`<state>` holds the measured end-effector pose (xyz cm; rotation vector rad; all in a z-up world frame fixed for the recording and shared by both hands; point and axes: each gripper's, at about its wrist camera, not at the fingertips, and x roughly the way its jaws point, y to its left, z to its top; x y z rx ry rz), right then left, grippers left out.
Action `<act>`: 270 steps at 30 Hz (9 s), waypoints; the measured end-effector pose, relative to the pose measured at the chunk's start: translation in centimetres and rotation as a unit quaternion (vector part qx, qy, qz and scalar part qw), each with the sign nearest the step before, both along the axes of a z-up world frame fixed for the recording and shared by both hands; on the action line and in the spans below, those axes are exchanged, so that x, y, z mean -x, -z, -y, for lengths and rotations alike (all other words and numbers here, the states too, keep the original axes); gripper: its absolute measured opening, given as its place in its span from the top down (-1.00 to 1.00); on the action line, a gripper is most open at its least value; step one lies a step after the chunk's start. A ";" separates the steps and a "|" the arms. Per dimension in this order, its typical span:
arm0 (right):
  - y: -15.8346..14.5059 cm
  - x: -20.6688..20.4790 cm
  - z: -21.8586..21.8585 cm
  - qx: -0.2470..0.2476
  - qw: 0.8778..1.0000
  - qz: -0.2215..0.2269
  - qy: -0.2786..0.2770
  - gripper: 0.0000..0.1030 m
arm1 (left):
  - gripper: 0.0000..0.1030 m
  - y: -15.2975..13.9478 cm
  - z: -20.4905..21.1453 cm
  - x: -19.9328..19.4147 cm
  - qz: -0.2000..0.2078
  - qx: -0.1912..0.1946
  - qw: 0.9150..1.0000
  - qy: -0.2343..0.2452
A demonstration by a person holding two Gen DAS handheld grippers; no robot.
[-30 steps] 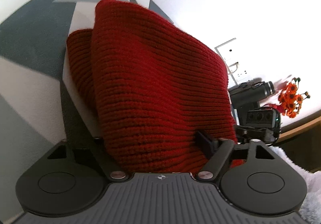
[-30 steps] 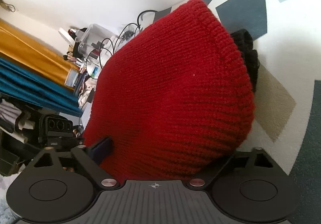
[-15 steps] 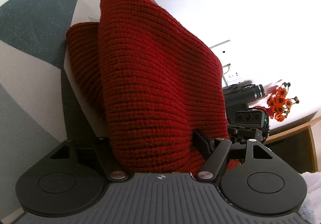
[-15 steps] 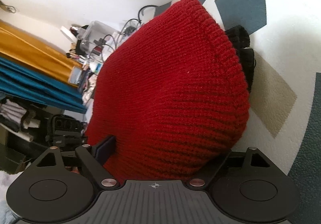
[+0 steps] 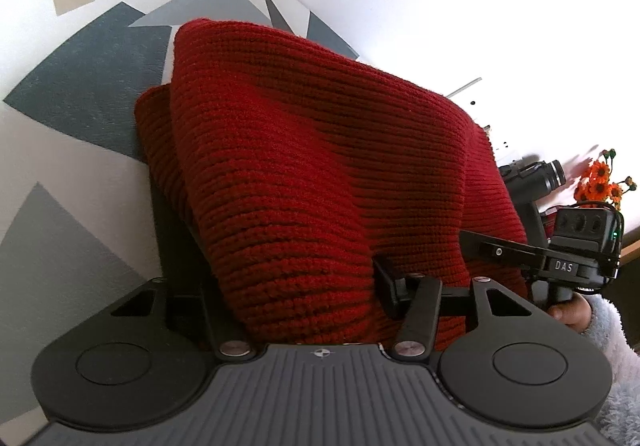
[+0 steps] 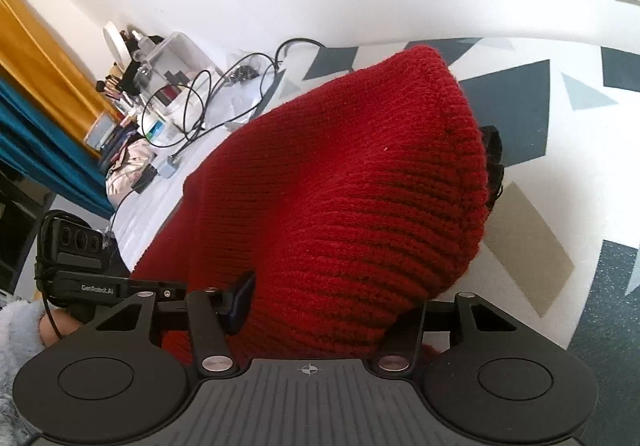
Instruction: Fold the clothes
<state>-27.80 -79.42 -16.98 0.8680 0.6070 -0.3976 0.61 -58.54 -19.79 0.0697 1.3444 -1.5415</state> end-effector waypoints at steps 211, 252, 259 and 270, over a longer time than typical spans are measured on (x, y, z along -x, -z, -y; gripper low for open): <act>29.4 -150.6 -136.1 0.387 0.791 -0.102 -0.463 -0.66 | -0.92 24.5 -134.5 -104.5 0.154 -0.210 0.819 -0.512; 8.0 -139.4 -131.8 0.239 0.859 -0.057 -0.449 -0.99 | -0.99 -0.7 -130.4 -94.7 0.220 -0.254 0.691 -0.640; 1.9 -130.0 -132.1 0.273 0.874 -0.027 -0.401 -0.99 | -0.99 -4.2 -129.6 -87.9 0.238 -0.206 0.702 -0.639; -6.4 -112.5 -134.0 0.306 0.870 -0.029 -0.386 -0.99 | -0.99 -9.3 -127.9 -76.5 0.281 -0.224 0.714 -0.601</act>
